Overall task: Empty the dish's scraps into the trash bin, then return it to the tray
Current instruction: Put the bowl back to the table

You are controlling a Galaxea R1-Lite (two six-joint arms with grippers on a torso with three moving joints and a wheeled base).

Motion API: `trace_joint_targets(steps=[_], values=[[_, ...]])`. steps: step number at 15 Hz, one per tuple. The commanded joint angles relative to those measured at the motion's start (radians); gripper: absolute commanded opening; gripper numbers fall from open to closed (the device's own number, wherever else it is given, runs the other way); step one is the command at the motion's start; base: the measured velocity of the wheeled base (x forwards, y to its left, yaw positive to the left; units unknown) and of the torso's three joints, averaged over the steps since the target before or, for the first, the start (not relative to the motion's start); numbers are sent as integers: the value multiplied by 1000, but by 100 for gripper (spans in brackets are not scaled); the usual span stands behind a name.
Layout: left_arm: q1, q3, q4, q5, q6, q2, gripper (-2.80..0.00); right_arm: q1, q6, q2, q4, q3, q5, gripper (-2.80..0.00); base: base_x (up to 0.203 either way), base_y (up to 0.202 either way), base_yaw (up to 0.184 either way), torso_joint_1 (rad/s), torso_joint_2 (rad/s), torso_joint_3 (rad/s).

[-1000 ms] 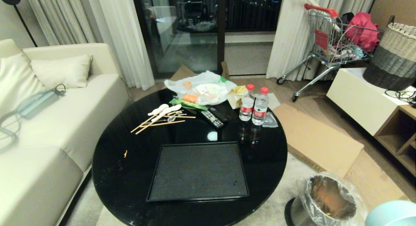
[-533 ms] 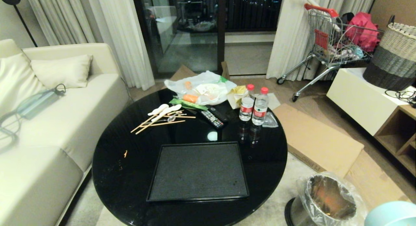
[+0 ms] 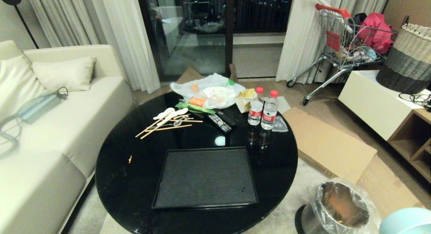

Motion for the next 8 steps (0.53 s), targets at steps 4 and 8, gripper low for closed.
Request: trace_joint_targets(steps=[4, 8], values=[[0, 0, 0, 2, 1, 0, -280, 0, -28, 1, -8, -5, 22, -280, 0, 0, 0, 0, 0, 0], [0, 0, 0, 2, 1, 0, -280, 0, -155, 1, -5, -22, 54, -280, 0, 0, 0, 0, 0, 0]])
